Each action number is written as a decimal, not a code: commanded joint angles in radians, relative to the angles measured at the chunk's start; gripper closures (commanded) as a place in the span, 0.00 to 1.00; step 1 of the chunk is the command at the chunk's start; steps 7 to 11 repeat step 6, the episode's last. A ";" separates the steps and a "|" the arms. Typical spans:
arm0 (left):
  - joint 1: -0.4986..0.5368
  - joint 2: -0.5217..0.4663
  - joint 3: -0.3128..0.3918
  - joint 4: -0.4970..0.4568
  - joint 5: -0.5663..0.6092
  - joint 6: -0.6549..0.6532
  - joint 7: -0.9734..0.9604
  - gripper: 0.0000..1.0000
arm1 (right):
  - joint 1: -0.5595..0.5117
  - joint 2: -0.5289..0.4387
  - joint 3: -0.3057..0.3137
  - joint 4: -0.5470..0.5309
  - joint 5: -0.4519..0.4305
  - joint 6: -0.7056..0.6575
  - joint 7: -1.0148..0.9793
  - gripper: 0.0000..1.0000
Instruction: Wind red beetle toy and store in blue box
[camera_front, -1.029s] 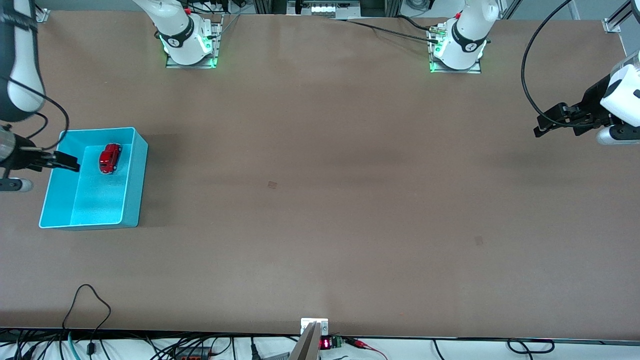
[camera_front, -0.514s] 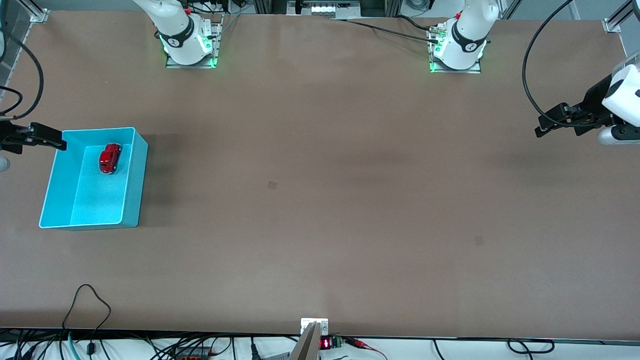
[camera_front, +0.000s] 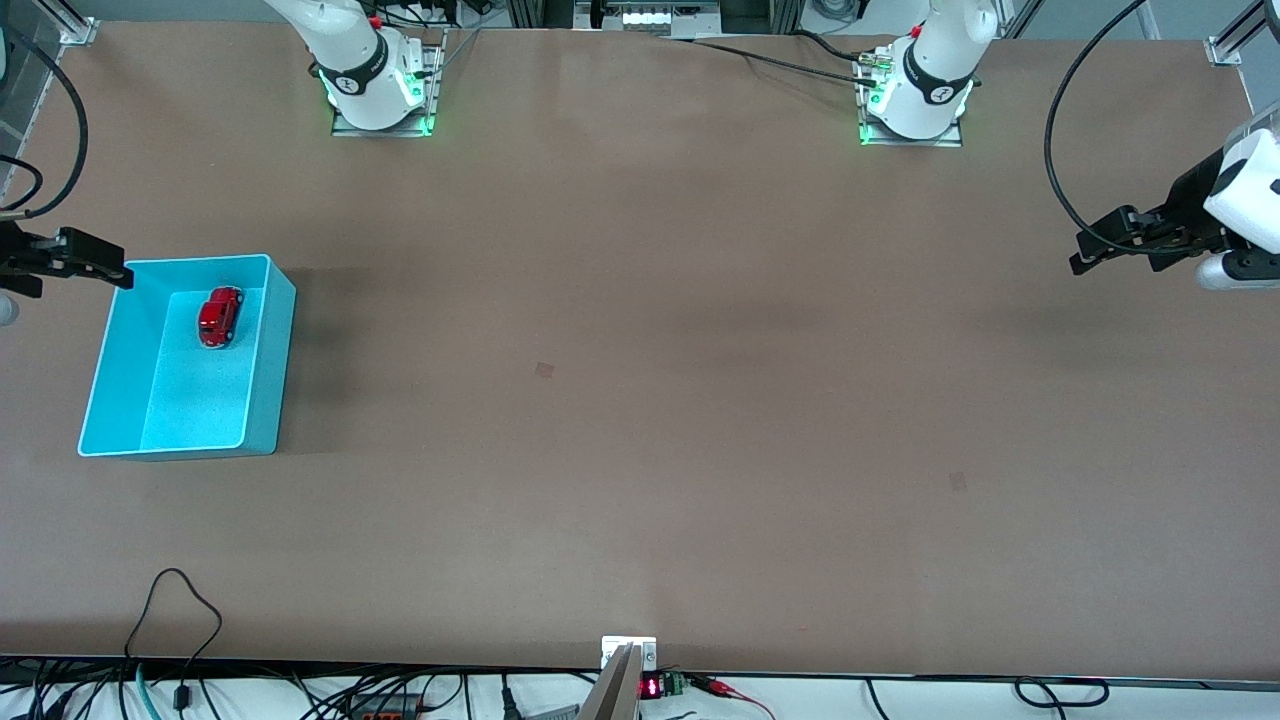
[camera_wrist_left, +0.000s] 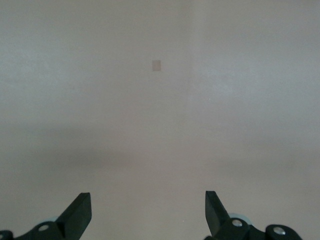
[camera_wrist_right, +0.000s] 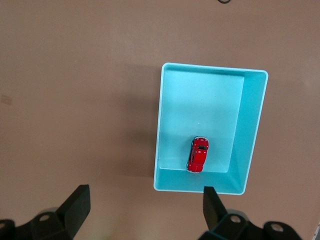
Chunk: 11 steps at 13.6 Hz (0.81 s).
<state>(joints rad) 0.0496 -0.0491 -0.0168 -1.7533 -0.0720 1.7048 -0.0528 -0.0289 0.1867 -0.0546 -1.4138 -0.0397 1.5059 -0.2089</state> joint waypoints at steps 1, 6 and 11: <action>-0.001 -0.008 -0.003 0.005 0.024 -0.004 0.014 0.00 | -0.005 -0.056 0.001 -0.060 0.003 -0.004 0.011 0.00; -0.005 -0.008 -0.003 0.005 0.024 -0.005 0.014 0.00 | -0.003 -0.065 -0.001 -0.071 0.001 -0.003 0.011 0.00; -0.005 -0.008 -0.003 0.005 0.024 -0.005 0.014 0.00 | -0.003 -0.065 -0.001 -0.071 0.001 -0.003 0.011 0.00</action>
